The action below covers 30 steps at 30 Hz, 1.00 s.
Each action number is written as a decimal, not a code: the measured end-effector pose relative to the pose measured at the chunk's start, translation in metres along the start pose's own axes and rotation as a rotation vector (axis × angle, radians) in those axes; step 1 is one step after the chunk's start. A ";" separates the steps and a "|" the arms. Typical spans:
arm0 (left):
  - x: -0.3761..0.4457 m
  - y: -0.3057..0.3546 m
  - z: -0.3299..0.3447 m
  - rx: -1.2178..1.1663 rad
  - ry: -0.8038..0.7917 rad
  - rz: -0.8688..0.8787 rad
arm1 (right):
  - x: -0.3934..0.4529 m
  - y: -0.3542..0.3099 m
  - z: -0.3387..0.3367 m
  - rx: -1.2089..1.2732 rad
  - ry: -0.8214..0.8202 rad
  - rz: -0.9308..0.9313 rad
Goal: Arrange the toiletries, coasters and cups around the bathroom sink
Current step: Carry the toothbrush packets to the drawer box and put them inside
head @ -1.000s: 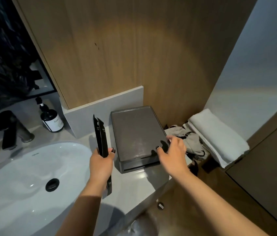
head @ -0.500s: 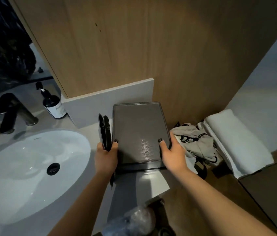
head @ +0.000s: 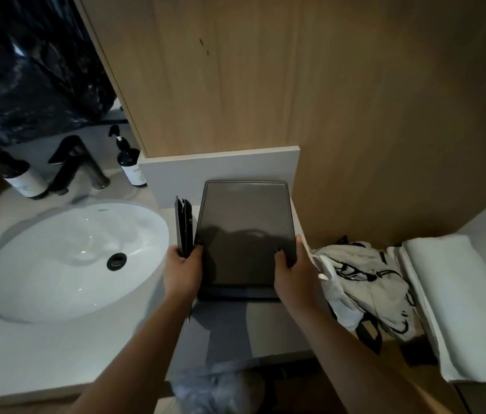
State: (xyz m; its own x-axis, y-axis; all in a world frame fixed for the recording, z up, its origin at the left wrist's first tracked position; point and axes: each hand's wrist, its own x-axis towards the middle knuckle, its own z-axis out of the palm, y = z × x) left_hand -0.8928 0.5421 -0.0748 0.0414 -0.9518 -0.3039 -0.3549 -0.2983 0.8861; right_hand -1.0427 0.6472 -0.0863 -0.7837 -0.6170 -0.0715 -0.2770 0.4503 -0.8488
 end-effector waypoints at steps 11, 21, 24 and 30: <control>-0.005 -0.006 0.018 0.042 0.160 -0.009 | 0.026 0.006 0.000 0.040 -0.029 -0.132; 0.003 -0.006 0.008 -0.047 -0.024 0.045 | 0.024 0.004 0.000 0.013 -0.064 -0.075; 0.010 -0.005 -0.005 -0.033 -0.129 0.049 | 0.021 -0.003 -0.002 0.099 -0.047 0.013; 0.023 -0.005 -0.020 0.038 -0.243 0.063 | 0.009 -0.014 0.007 0.248 0.120 0.367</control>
State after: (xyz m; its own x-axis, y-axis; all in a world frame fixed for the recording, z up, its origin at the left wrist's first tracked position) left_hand -0.8715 0.5205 -0.0793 -0.2061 -0.9219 -0.3281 -0.3846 -0.2319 0.8935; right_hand -1.0416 0.6306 -0.0789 -0.8680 -0.3600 -0.3420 0.1608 0.4478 -0.8795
